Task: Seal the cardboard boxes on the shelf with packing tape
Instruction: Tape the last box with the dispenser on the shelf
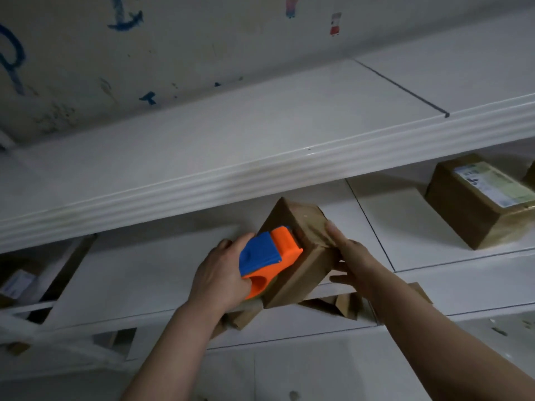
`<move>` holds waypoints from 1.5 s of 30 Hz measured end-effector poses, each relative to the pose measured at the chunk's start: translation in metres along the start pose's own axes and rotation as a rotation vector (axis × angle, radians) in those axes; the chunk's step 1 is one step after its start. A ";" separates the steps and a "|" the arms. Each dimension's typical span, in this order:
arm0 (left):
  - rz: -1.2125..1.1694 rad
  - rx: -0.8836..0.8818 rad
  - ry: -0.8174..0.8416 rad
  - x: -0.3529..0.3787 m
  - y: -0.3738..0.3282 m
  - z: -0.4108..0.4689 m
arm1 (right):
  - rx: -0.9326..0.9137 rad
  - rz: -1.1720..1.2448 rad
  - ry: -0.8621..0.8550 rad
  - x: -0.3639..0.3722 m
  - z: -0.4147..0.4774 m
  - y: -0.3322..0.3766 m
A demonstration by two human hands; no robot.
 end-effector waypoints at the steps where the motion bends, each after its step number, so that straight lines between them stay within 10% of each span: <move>1: 0.006 -0.004 -0.016 0.001 -0.002 -0.002 | -0.001 -0.043 0.014 0.000 0.000 0.003; 10: 0.309 0.053 -0.117 0.009 -0.061 0.009 | 0.169 0.313 0.024 -0.039 0.025 -0.012; 14: 0.425 0.080 -0.052 0.016 -0.101 0.032 | -0.207 -0.131 -0.224 -0.065 0.030 -0.003; 19: 0.386 0.218 0.041 0.025 -0.145 0.046 | -0.667 -0.620 0.376 -0.063 0.015 0.023; 22: 0.318 0.269 0.070 0.027 -0.151 0.049 | -0.767 -1.008 0.194 -0.069 0.030 0.019; 45: 0.113 0.040 -0.010 0.022 0.064 0.021 | -0.869 -1.262 -0.045 -0.061 0.027 0.019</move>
Point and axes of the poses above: each hand's wrist, its own z-axis towards the middle knuckle, its own x-axis out of the palm, y = z × x, the point moved 3 cm from there along z, towards the middle knuckle, and after that the axes turned 6 degrees about -y, right-handed, at the moved point
